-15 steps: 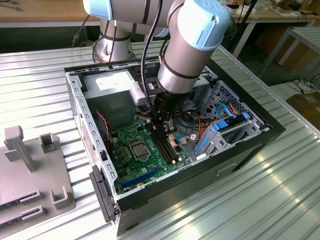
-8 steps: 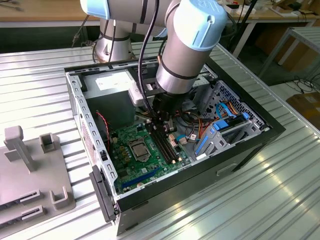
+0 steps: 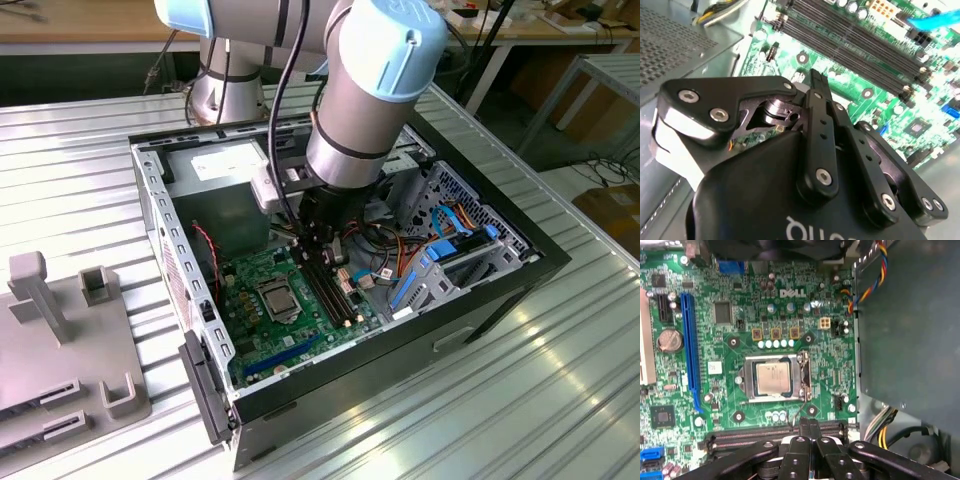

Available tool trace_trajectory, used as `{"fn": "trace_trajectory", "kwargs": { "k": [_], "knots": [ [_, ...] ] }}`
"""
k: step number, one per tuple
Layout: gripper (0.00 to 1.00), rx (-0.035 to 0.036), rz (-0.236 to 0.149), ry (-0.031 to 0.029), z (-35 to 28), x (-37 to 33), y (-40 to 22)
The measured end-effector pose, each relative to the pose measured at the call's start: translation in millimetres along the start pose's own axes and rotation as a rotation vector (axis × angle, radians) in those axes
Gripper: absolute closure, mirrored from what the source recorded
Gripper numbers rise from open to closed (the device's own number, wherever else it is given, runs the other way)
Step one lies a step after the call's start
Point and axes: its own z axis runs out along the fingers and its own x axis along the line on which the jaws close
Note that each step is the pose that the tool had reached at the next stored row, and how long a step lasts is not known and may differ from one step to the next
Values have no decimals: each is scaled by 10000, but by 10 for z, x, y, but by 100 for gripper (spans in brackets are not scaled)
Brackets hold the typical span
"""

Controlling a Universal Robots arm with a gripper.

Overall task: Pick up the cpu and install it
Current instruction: 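Install the first cpu locking lever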

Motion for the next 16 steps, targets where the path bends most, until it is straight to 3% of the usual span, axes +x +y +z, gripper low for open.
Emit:
{"fn": "trace_trajectory", "kwargs": {
  "k": [2, 4, 6, 10, 16],
  "knots": [
    [89, 1, -1, 8, -16, -2, 18],
    [89, 5, -1, 58, -36, -4, 21],
    [89, 11, -8, 166, -54, -4, 41],
    [89, 80, -57, 165, -50, -1, 63],
    [89, 118, -172, 181, -51, 41, 81]
  ]
}}
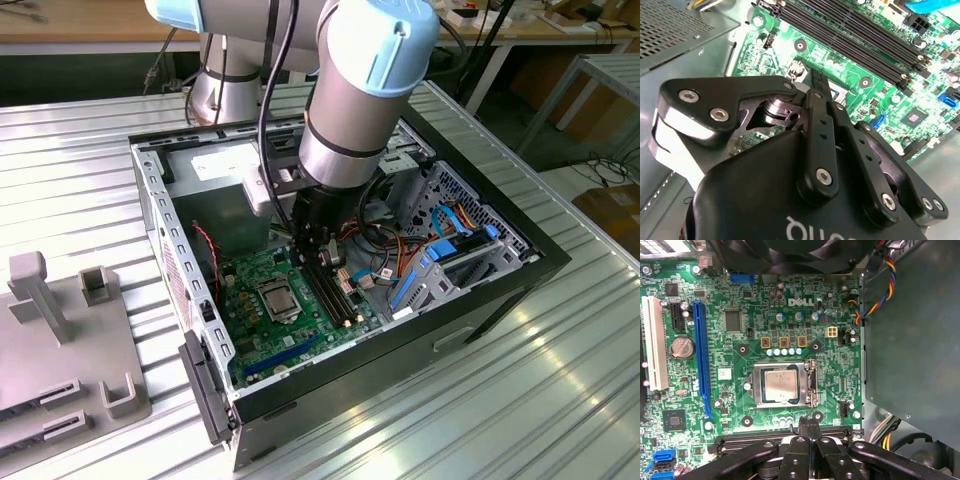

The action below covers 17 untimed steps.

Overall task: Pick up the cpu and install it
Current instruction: 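Install the first cpu locking lever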

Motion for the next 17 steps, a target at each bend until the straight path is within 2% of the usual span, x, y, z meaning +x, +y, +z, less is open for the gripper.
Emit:
{"fn": "trace_trajectory", "kwargs": {
  "k": [8, 11, 17],
  "knots": [
    [89, -3, -121, 53, 4, 40, 8],
    [89, -5, -130, 89, 16, 47, 8],
    [89, -4, -132, 88, 32, 63, 8]
  ]
}}
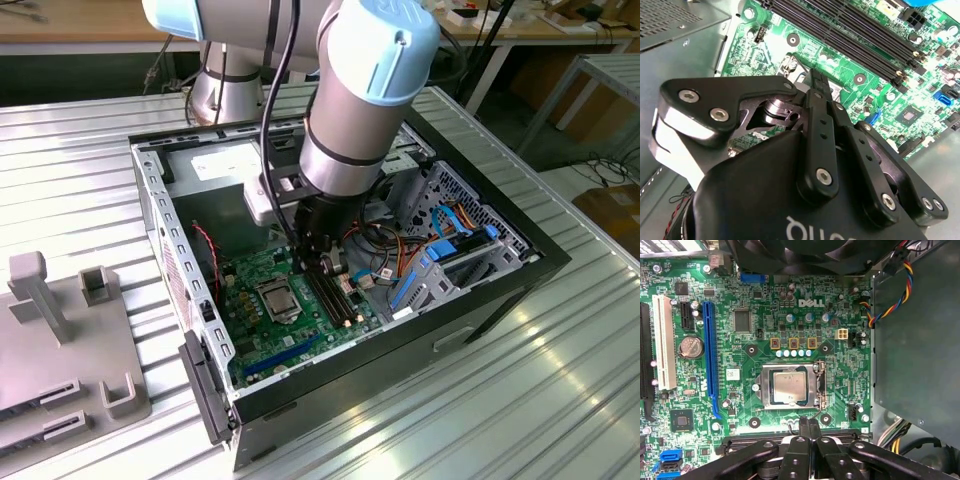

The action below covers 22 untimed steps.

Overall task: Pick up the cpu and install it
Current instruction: 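Install the first cpu locking lever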

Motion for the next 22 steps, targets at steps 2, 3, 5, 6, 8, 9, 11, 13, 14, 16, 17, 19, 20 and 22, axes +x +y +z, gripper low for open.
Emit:
{"fn": "trace_trajectory", "kwargs": {
  "k": [2, 3, 5, 6, 8, 9, 11, 13, 14, 16, 17, 19, 20, 22],
  "knots": [
    [89, 0, 0, 1, 1, 7, 0],
    [89, 0, 1, 0, 1, 7, 0],
    [89, 0, 0, 1, 1, 10, 0],
    [89, 0, 0, 1, 1, 13, 0],
    [89, 0, 0, 0, 1, 13, 0],
    [89, 0, -1, 0, 1, 13, -1],
    [89, 0, 0, 1, 1, 14, 0],
    [89, 0, 0, 0, 1, 14, 0],
    [89, 0, 0, 0, 1, 15, 0],
    [89, 0, 0, 1, 0, 22, 0],
    [89, 0, 0, 0, 0, 22, 0],
    [89, 0, 0, 1, 0, 29, 0],
    [89, 0, 0, 0, 0, 29, -1],
    [89, 0, 0, 1, 0, 32, 0]
  ]
}}
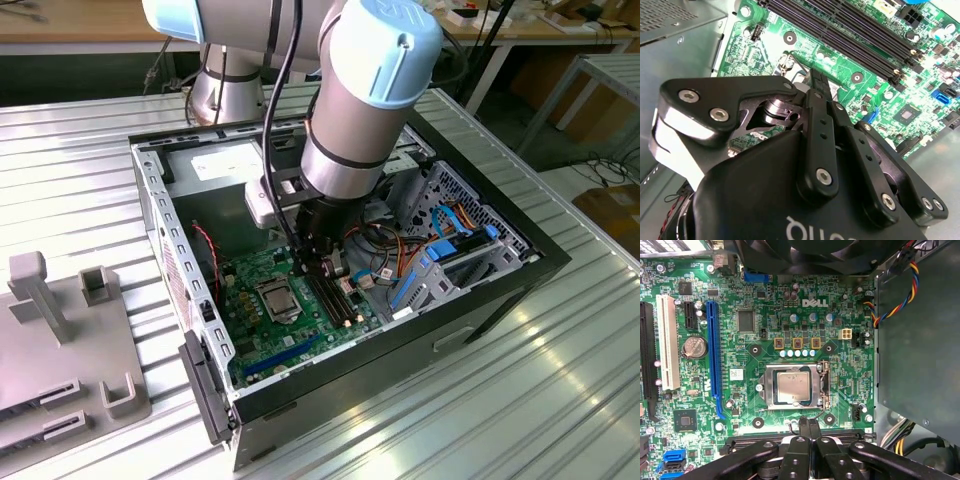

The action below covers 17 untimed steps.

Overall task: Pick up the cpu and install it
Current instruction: 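Install the first cpu locking lever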

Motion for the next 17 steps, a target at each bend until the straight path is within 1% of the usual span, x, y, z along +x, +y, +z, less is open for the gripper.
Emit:
{"fn": "trace_trajectory", "kwargs": {
  "k": [13, 17],
  "knots": [
    [89, 0, 0, -1, 0, 10, 0],
    [89, 1, 0, 20, 2, 16, 0]
  ]
}}
